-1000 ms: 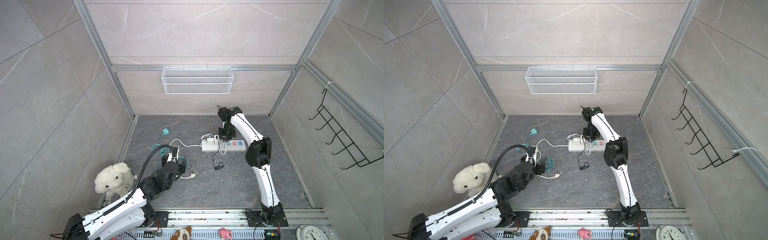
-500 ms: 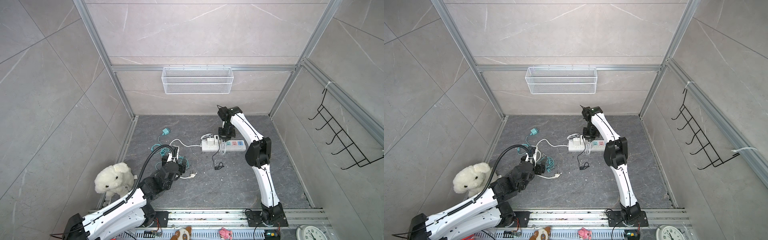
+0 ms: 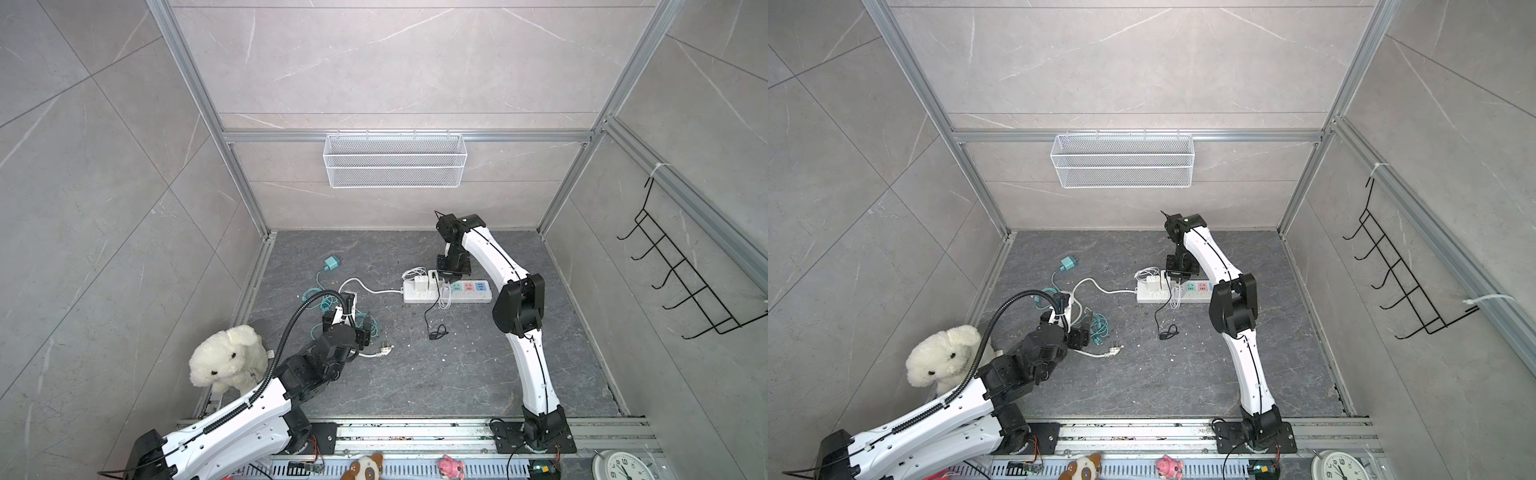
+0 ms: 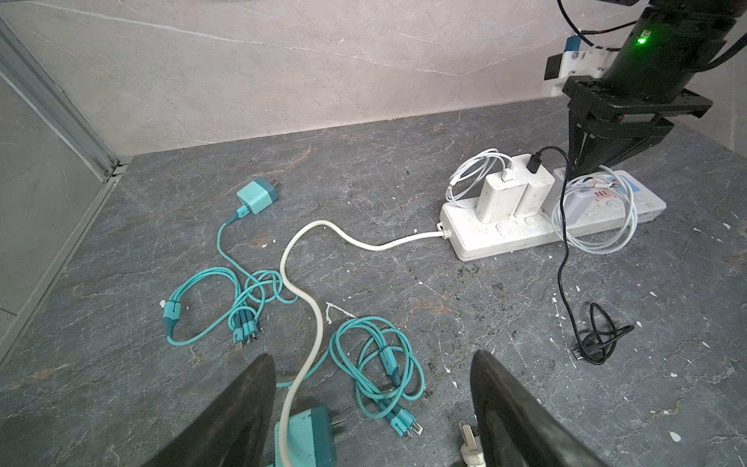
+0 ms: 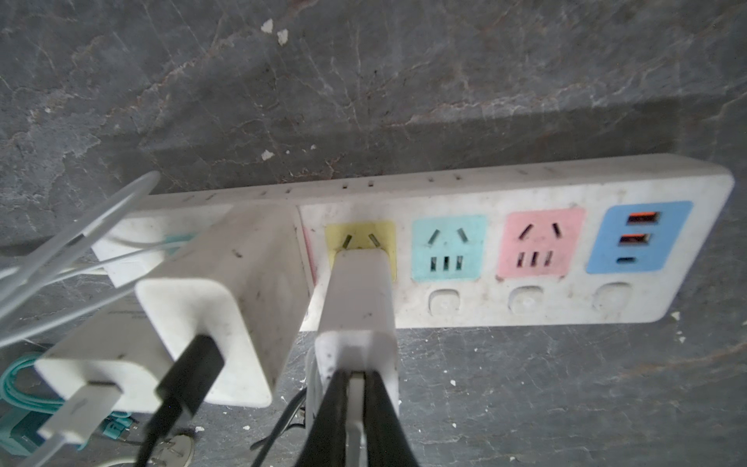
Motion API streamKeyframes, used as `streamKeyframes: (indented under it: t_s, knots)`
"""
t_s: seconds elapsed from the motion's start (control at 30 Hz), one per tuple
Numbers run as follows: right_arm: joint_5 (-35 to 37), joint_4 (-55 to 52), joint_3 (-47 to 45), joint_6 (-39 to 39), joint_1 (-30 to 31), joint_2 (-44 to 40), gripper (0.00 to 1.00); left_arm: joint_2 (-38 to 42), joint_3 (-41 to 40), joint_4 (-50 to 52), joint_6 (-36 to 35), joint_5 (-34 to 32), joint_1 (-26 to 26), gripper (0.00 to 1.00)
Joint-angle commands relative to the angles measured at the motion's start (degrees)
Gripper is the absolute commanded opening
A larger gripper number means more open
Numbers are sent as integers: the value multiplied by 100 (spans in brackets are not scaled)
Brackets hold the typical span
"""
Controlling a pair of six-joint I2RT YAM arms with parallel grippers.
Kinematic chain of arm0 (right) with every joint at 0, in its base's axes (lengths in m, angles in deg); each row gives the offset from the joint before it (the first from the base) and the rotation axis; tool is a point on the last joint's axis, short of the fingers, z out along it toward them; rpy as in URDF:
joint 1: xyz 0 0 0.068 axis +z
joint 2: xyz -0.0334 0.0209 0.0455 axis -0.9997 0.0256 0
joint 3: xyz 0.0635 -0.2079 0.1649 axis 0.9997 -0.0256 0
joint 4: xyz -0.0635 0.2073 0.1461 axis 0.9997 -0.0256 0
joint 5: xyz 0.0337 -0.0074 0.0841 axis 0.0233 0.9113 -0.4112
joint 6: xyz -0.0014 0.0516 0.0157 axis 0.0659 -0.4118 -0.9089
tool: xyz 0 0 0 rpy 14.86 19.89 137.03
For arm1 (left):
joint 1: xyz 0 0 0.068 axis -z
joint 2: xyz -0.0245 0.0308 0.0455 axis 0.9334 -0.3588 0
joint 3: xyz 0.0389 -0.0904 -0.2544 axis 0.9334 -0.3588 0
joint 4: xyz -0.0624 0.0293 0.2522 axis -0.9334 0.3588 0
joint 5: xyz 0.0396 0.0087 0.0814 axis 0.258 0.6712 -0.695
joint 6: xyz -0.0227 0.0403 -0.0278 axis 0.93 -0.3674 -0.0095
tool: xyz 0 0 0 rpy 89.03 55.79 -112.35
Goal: Insert plugs into power strip
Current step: Press the plug into the socket.
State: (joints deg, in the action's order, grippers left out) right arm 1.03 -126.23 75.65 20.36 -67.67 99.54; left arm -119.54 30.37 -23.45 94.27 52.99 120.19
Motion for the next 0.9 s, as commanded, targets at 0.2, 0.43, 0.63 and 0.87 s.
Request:
streamKeyframes:
  t_s: [0.2, 0.43, 0.63, 0.87]
  knots:
    - [-317, 251, -302, 85, 28, 229, 24, 248, 149, 19, -140, -704, -20, 78]
    - [-223, 352, 102, 7, 23, -141, 36, -27, 185, 11, -102, -864, -16, 80]
    - [219, 79, 523, -2, 22, -205, 37, -375, 302, 106, -59, -1129, -26, 84]
    - [595, 582, -477, 19, 17, -989, 38, -844, 480, 36, -48, -1361, -269, 91]
